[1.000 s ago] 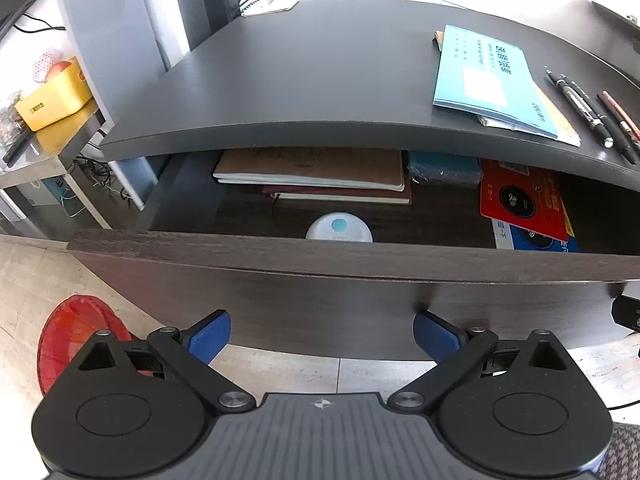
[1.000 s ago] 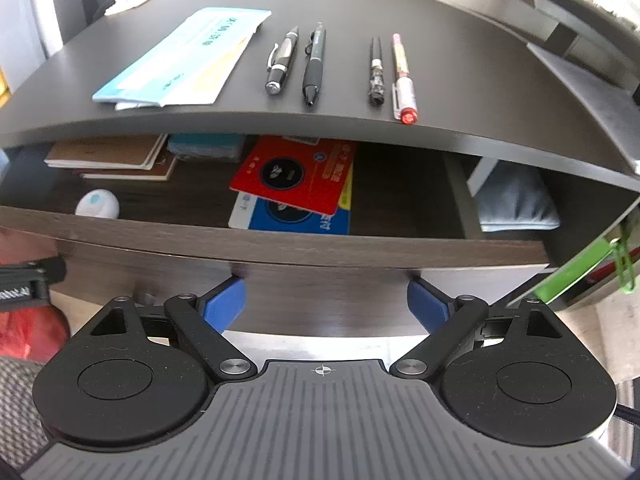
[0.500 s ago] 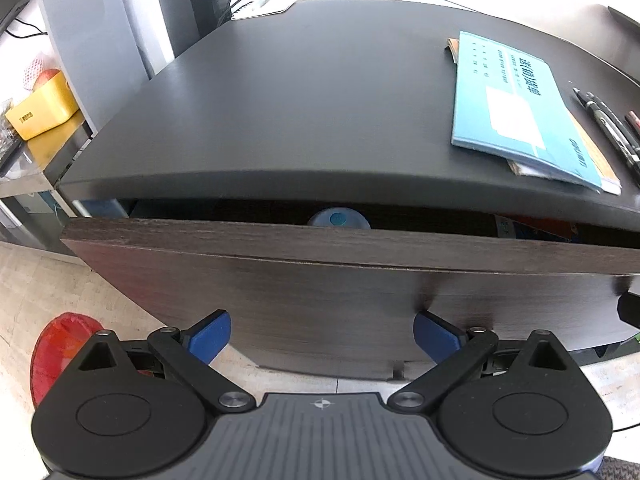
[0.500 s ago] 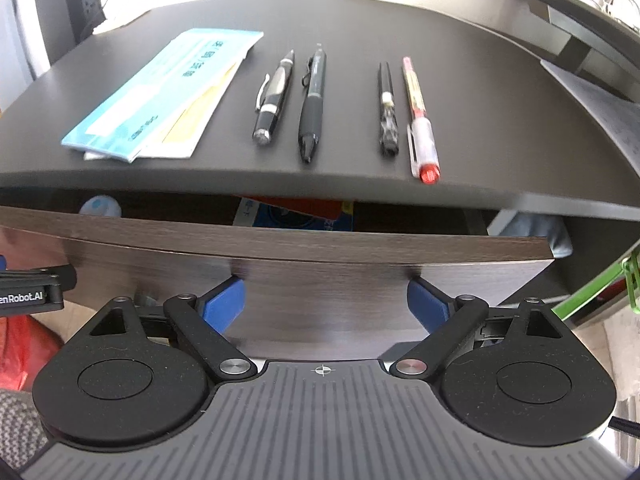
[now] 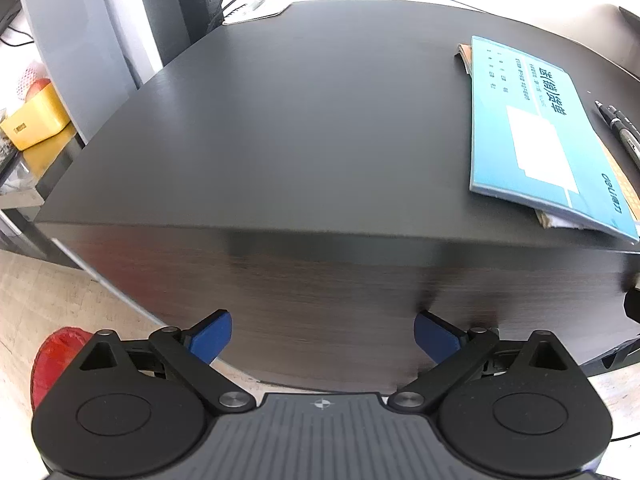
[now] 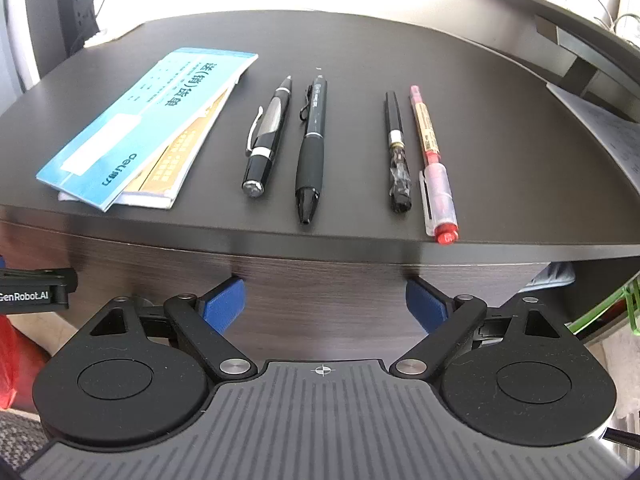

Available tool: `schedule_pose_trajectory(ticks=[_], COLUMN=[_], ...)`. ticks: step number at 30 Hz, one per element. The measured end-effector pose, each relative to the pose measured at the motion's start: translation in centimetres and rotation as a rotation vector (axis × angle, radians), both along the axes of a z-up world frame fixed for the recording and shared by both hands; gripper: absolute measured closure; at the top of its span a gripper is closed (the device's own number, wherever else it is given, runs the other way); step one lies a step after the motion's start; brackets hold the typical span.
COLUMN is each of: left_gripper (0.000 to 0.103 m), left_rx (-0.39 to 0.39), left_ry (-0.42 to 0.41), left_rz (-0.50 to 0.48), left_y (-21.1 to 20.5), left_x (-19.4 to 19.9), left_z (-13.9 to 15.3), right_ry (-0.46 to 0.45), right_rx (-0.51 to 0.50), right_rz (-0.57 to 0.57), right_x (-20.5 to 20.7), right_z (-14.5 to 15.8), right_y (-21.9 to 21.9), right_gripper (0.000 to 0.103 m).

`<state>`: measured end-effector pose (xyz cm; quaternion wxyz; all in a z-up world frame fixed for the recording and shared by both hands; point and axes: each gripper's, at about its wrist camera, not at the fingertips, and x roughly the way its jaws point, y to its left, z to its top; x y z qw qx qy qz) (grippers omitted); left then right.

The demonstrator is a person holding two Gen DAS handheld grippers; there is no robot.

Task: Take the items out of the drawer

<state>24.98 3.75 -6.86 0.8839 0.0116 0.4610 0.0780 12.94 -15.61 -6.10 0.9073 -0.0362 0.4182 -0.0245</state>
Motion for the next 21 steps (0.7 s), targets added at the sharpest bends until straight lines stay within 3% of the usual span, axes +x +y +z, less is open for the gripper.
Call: schedule_pose_trajectory(ticks=[9, 16, 21], left_gripper=[0.003, 0.003, 0.003], left_rx=[0.032, -0.025, -0.072], left_ry=[-0.011, -0.012, -0.047], left_rz=[-0.004, -0.062, -0.080], left_y=[-0.9, -1.8, -1.6], left_x=[-1.1, -6.3, -10.7], left_z=[0.3, 2.1, 3.7], right_ry=[0.007, 0.050, 0.017], right_rx=[0.005, 0.041, 0.068], right_rz=[0.006, 0.019, 0.018], right_x=[-3.3, -8.7, -14.8], right_z=[-0.2, 1.2, 3.1], right_y=[0.0, 0.5, 0.2], right_gripper=[0.013, 0.013, 0.012])
